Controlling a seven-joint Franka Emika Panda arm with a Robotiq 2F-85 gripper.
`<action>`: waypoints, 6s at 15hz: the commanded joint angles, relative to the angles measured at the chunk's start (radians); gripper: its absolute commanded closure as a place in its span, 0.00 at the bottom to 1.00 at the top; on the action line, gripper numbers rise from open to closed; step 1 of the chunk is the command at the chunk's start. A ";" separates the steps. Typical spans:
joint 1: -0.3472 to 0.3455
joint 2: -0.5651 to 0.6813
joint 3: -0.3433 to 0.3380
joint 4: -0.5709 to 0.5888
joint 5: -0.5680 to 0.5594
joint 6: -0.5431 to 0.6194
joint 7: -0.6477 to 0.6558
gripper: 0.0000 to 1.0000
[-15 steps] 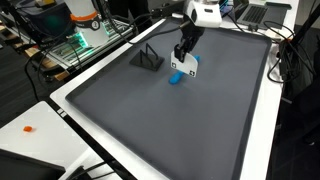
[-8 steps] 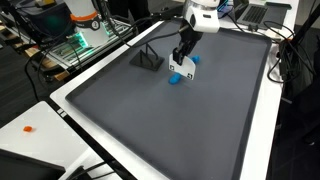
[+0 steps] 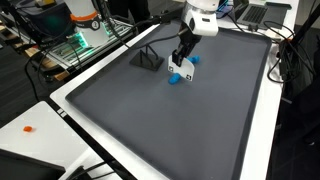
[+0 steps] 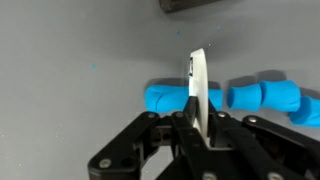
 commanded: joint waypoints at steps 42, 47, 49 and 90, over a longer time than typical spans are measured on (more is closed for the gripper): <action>-0.029 -0.236 0.013 -0.161 0.175 -0.058 0.257 0.98; -0.035 -0.322 0.003 -0.256 0.245 -0.043 0.457 0.98; -0.038 -0.349 0.001 -0.293 0.249 -0.035 0.555 0.98; -0.086 -0.369 0.019 -0.620 0.600 0.392 0.735 0.98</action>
